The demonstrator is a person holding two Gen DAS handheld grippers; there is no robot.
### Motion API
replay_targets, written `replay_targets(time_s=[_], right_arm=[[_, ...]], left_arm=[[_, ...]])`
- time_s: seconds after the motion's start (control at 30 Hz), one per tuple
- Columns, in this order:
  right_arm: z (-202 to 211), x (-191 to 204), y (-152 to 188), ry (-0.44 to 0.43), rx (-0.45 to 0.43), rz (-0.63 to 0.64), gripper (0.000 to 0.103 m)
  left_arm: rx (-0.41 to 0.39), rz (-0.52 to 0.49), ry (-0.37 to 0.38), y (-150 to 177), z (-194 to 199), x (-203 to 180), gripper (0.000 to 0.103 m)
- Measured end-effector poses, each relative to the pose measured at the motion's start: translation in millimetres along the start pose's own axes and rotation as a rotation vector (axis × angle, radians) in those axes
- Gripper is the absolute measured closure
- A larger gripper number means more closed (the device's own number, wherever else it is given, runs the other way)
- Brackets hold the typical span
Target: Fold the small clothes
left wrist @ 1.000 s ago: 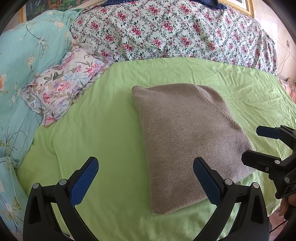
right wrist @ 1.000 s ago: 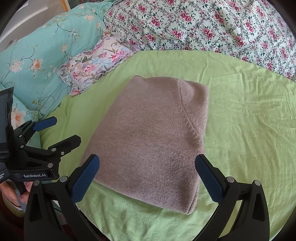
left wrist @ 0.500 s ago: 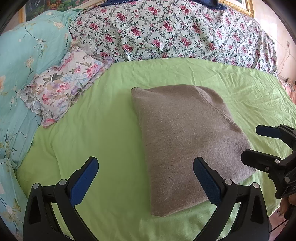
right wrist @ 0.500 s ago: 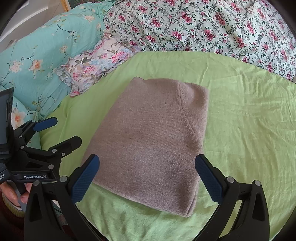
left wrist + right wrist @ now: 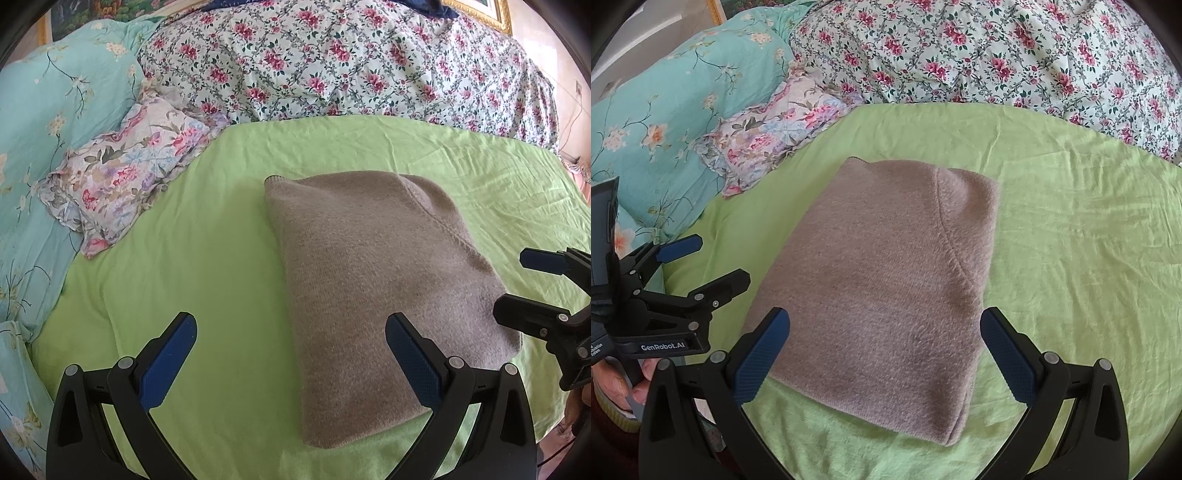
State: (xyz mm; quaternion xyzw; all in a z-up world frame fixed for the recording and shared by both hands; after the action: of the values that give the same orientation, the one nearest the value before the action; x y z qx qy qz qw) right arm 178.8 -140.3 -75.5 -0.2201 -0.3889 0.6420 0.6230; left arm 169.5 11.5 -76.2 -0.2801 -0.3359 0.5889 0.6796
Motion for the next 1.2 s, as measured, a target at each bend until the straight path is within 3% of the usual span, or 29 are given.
replay_targets(time_s=[1.2], right_arm=[[-7.1, -13.4, 0.0, 0.004, -0.002, -0.009, 0.0]], left_arm=[[0.002, -0.008, -0.022, -3.8, -12.9, 5.6, 0.001]])
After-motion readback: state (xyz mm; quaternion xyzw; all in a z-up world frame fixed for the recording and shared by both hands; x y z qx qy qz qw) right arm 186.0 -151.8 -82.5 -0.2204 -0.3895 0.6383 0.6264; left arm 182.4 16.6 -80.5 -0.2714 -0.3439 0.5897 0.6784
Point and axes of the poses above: each gripper's, at about its wrist camera, not at the fingertips, and z roughly against the way its jaws point, x to its left, y to its underside, the point moved 9 cm from there along -z, roughly the way its jaws point, and after that the axes turned 10 degrees about -x, right-handed, at the moved point
